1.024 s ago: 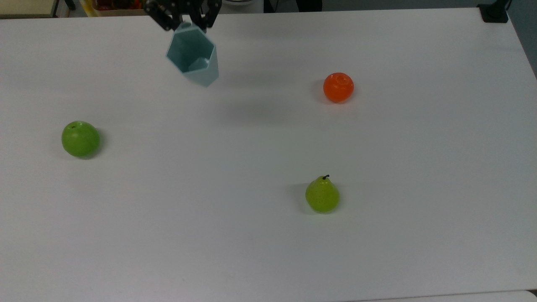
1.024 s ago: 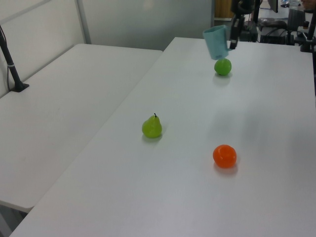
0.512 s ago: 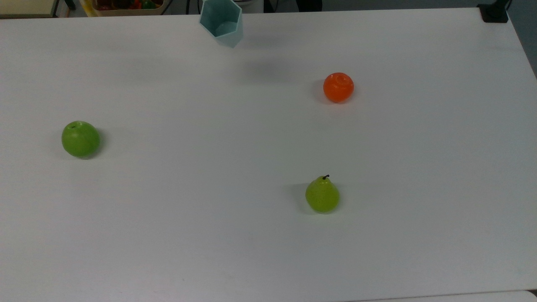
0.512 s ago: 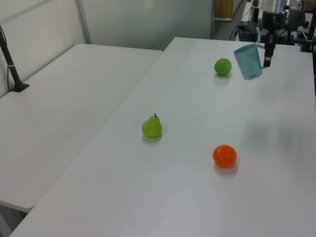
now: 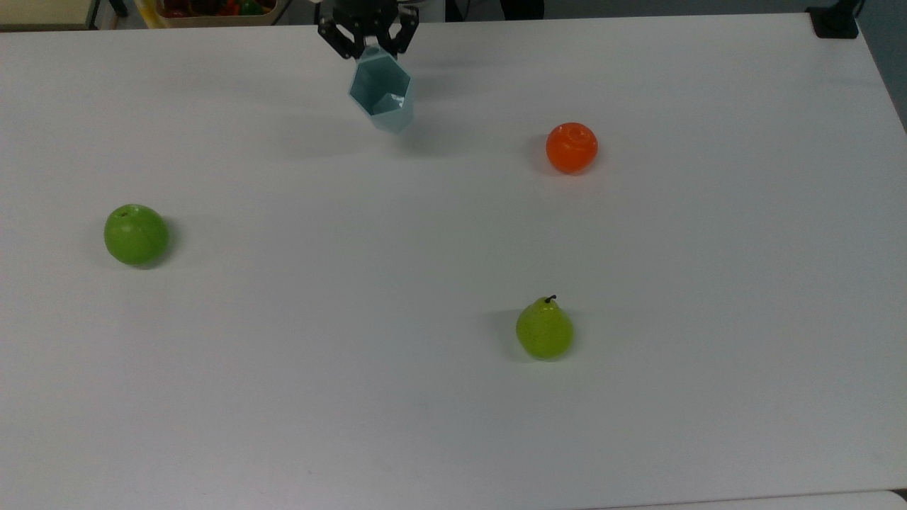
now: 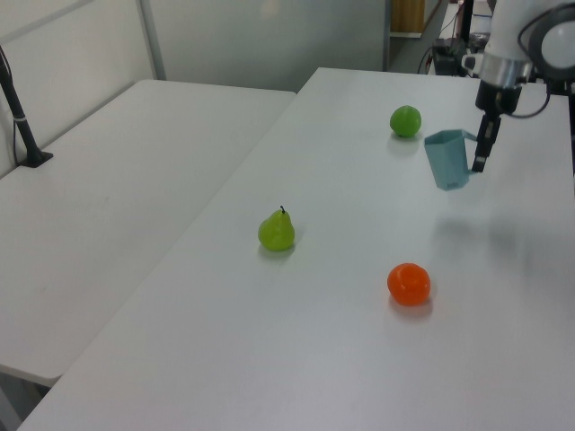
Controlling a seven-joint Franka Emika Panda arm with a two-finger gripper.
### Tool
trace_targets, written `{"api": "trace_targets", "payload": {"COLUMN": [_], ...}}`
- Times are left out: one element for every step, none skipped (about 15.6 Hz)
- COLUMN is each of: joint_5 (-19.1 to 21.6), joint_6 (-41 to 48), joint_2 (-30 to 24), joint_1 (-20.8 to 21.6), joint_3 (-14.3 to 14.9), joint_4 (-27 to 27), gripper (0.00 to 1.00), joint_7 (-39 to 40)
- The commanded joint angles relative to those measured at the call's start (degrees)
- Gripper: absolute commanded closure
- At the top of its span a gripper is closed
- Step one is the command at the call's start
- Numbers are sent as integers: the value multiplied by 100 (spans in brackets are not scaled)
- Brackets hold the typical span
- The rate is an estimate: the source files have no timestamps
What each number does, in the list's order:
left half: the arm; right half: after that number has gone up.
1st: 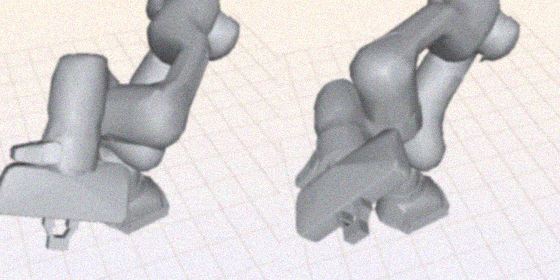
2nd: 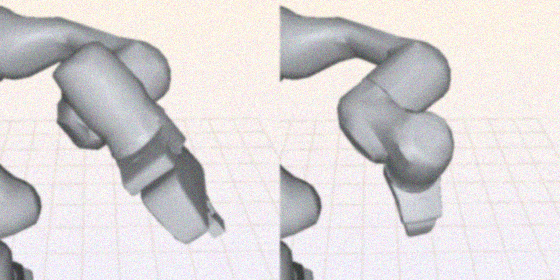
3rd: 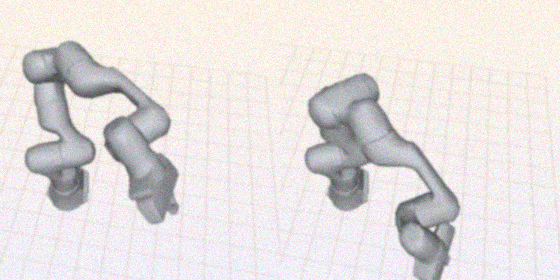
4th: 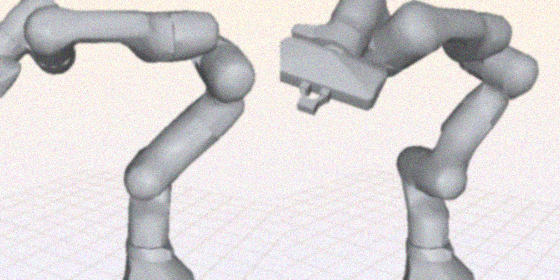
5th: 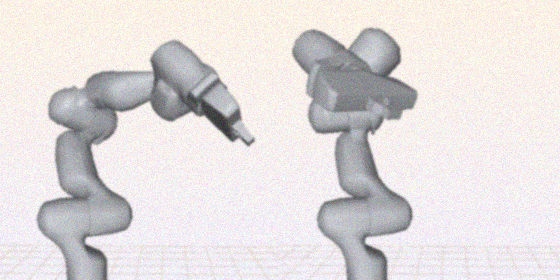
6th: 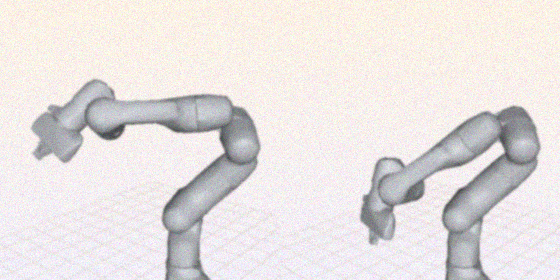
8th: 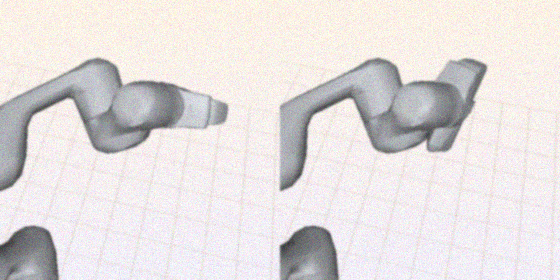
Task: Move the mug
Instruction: 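Lower the mug onto the table beside the orange and release it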
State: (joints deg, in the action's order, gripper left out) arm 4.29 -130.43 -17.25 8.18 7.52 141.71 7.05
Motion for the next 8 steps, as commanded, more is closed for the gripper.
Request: {"api": "trace_targets", "payload": {"joint_5": [-16, -16, -16, -16, -16, -16, -16, -16], "joint_6": [-1131, -1317, -1458, -1537, -1643, -1766, -1923, -2082], "joint_2": [493, 599, 670, 714, 810, 968, 1117, 1206], "joint_1": [174, 210, 210, 201, 201, 201, 201, 201], "joint_3": [-31, -49, -57, -58, -58, -58, -58, -58], "joint_4": [322, 401, 462, 480, 481, 472, 463, 472], "gripper": [90, 90, 90, 90, 90, 90, 90, 90], "joint_7": [-239, -248, -265, -265, -265, -274, -274, -274]}}
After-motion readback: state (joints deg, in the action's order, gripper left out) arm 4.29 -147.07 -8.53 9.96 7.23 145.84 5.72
